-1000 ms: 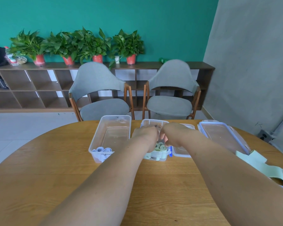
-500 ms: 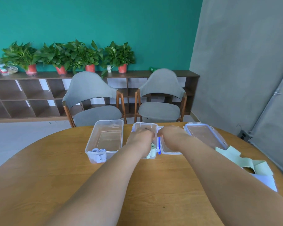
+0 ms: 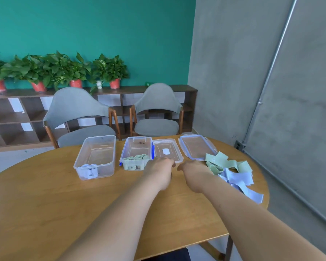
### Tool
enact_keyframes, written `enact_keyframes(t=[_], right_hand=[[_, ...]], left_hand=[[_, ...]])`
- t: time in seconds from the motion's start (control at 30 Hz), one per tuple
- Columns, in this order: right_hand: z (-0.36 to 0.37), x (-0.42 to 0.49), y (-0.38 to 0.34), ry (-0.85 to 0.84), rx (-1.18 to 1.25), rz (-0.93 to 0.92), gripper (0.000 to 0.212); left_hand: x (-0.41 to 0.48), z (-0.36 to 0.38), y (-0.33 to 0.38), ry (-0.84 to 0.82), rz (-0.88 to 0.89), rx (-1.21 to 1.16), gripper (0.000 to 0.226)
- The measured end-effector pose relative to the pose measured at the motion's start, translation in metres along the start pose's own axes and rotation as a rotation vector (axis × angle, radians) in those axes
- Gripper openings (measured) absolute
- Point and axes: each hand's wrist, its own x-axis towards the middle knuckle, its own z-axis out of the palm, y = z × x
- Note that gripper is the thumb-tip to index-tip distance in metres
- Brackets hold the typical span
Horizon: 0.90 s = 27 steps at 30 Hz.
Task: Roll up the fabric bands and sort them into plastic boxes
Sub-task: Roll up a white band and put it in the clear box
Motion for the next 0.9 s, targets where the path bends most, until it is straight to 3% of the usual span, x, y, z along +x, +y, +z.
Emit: enact_keyframes(t=[0.33,0.47,0.6,0.7,0.77,0.9], right_hand=[[0.02,-0.043,0.078,-0.027,0.032,0.172,0.07],[0.026,-0.046,0.113,-0.061,0.084,0.307,0.079],[0.039,-0.043,0.137,-0.069,0.113,0.345,0.037],[0.049,-0.045,0.145,-0.035,0.152,0.343,0.025],[0.055,-0.046,0.148,-0.027,0.177,0.345,0.028],[0.071,-0.042,0.149,0.019,0.275,0.359,0.054]], left_hand=[[0.001,0.037,0.064,-0.03,0.144,-0.028,0.045],[0.005,0.051,0.08,-0.061,0.185,-0.069,0.041],[0.012,0.067,0.091,-0.095,0.202,-0.114,0.041],[0.017,0.079,0.098,-0.141,0.177,-0.161,0.041],[0.021,0.086,0.102,-0.17,0.145,-0.196,0.042],[0.028,0.096,0.11,-0.208,0.114,-0.245,0.042]])
